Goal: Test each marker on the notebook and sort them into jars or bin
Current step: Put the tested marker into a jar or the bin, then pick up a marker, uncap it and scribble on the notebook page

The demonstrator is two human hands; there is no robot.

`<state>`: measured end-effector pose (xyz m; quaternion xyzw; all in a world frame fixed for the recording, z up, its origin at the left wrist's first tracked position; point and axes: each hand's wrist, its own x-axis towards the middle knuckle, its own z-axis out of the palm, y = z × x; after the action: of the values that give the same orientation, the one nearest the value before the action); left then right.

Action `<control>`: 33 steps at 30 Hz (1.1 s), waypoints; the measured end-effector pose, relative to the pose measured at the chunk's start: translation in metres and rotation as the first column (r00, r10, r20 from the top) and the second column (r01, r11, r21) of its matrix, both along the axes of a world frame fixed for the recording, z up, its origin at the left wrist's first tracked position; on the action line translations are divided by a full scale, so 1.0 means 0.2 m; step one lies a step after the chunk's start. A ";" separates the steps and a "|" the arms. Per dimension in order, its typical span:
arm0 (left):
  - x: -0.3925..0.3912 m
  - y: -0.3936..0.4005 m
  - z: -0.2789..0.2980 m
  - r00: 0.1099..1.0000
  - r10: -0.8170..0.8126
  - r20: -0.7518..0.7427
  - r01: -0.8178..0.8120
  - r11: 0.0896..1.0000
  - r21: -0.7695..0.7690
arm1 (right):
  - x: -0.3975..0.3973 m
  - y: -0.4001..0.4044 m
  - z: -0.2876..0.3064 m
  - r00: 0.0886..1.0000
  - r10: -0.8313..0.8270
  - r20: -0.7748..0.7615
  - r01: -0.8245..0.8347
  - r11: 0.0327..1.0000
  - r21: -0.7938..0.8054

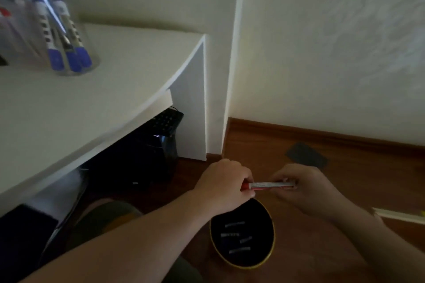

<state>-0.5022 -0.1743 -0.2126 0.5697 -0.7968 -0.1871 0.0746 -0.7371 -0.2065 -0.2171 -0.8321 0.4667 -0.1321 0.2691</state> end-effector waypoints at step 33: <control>2.77 0.99 0.64 0.234 0.971 0.044 -0.866 0.229 -0.444 | 3.22 0.30 0.71 0.697 0.713 0.075 -0.673 0.686 -0.276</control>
<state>0.0526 0.0245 -0.0848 0.9313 -0.3138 0.1231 0.1377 -0.0921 -0.1466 -0.0745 -0.9565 0.0721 -0.1458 0.2423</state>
